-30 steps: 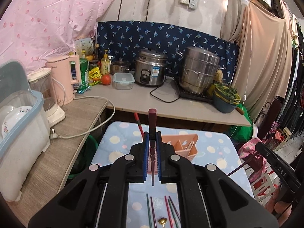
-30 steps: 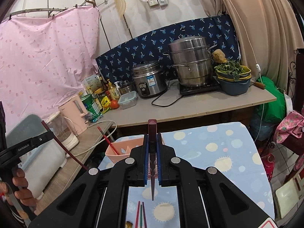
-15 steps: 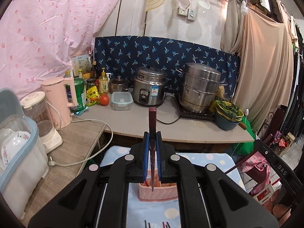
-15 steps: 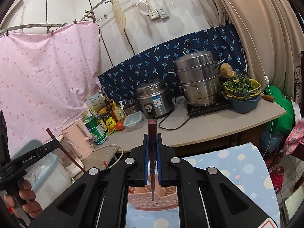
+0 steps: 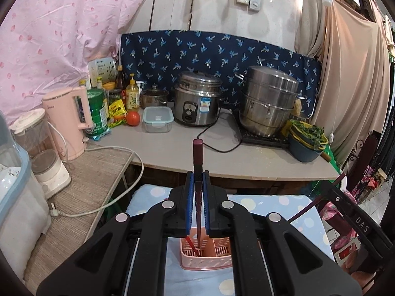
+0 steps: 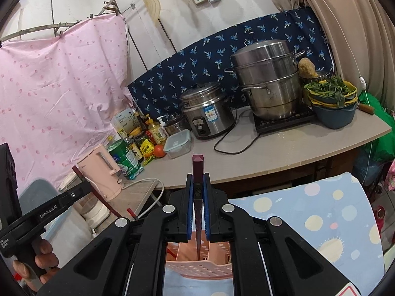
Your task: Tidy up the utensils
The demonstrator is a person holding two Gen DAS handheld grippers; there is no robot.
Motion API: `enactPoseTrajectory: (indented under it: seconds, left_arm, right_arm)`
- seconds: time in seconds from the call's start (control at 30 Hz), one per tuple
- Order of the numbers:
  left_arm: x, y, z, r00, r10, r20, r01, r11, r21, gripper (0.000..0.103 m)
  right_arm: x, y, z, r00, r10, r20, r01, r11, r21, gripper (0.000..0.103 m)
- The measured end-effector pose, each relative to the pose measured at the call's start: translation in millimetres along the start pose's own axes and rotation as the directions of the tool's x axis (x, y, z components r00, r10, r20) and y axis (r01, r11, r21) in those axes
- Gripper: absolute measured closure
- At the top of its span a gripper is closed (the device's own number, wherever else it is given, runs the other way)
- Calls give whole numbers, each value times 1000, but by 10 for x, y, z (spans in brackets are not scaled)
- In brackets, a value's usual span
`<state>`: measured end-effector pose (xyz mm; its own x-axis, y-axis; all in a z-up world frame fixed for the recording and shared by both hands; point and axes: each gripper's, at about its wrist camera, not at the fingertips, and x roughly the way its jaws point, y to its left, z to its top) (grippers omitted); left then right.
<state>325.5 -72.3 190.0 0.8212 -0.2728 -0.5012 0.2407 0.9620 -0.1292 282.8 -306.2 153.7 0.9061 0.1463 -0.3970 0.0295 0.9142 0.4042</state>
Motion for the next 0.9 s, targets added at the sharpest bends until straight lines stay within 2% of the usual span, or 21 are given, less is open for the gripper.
enactPoseTrajectory:
  seconds: [0.2,0.43,0.5,0.63,0.77,0.9]
  left_arm:
    - [254,14,-165,999,2,-54,-3,1000,-10,96]
    - [395,39,-293,996,27,-88,-28,1000,-4,96]
    - [412,46,-308,995,35,-93,-35,999,-2,96]
    - [396,60,-331,995,52,-84,-52,999,-1,95]
    - [347,42,-345,994,62,-85,-61,998,12,94]
    - [272,23,-375,994,73,-83,-72,997,20,93]
  right_arm:
    - [241,-37,-179,999,8,-48,-7,1000,11,96]
    - [383,-52,-334,996,-18,-85,17,1000,-15,95]
    - [382,-71,-351,996,-25,-83,24,1000,-14,90]
    - [338,-74,-352,997,-27,-79,26,1000,-16,89]
    - [252,-18,-362,997,-35,-68,32,999,-39,81]
    - [144,37,-408,997,-44,-62,40,997,-64,79]
